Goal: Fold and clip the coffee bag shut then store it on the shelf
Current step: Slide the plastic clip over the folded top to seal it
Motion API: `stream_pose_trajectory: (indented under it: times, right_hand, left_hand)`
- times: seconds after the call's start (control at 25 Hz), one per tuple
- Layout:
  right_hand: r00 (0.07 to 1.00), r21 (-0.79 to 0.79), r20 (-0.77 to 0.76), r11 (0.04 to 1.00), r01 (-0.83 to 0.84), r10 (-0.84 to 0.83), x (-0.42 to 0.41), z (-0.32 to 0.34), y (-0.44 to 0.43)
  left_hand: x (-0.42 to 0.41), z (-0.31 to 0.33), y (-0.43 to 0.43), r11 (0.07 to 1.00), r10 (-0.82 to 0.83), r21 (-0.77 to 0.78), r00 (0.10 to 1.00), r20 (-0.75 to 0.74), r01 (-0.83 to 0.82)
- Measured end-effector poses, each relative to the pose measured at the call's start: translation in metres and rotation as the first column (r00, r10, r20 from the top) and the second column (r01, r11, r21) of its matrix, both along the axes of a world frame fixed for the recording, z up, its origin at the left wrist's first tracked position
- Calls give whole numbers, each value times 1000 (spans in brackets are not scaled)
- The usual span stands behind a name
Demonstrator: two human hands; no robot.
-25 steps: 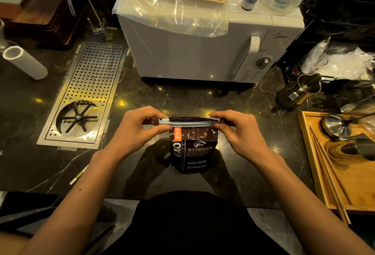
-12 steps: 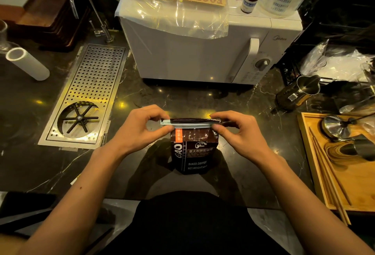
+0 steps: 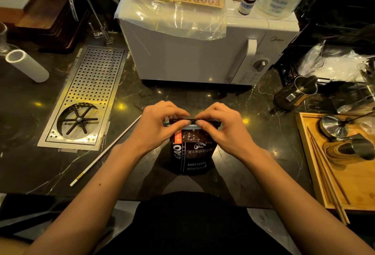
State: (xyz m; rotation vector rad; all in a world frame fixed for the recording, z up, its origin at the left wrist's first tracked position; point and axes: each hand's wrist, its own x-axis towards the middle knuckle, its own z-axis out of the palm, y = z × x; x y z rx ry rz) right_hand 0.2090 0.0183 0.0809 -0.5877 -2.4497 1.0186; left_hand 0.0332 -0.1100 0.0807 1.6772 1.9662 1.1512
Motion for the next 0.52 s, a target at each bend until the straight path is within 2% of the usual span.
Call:
stream_pose_trajectory:
  times: [0.52]
  right_hand:
    - [994,55,-77,995,87,-83,-11,-6,-11]
  left_hand:
    - [3,2,4,998,-54,16,998,33,53]
